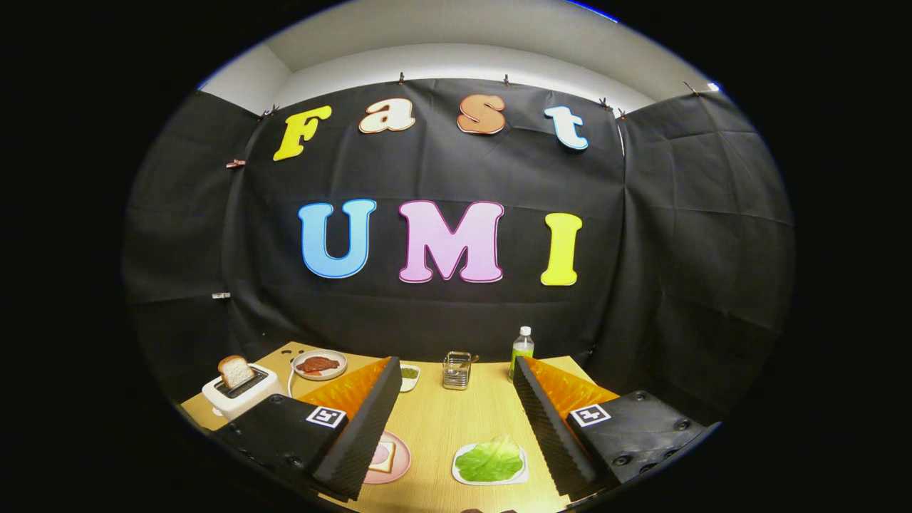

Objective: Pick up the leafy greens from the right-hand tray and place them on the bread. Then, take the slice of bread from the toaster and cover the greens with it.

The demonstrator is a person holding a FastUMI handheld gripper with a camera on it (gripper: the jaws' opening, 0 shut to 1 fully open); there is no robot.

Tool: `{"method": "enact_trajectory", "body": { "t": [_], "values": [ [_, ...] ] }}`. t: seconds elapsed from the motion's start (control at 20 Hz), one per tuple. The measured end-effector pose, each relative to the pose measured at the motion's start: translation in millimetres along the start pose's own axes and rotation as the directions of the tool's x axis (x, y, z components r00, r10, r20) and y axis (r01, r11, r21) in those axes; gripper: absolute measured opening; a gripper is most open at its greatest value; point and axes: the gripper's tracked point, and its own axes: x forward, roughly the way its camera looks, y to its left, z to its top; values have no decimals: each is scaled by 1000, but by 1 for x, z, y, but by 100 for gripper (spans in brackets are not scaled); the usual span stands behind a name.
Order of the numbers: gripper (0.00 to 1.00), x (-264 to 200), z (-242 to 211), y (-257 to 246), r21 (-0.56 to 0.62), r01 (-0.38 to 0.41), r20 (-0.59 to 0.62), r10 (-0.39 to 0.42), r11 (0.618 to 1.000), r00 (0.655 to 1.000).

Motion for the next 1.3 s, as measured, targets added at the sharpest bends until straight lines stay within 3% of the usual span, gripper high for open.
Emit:
{"method": "enact_trajectory", "body": {
  "t": [0.75, 1.3],
  "values": [
    [98, 21, -58, -12, 6, 19, -141, -18, 1000, 990],
    [98, 62, -158, -43, 10, 73, -350, -65, 997, 934]
  ]
}}
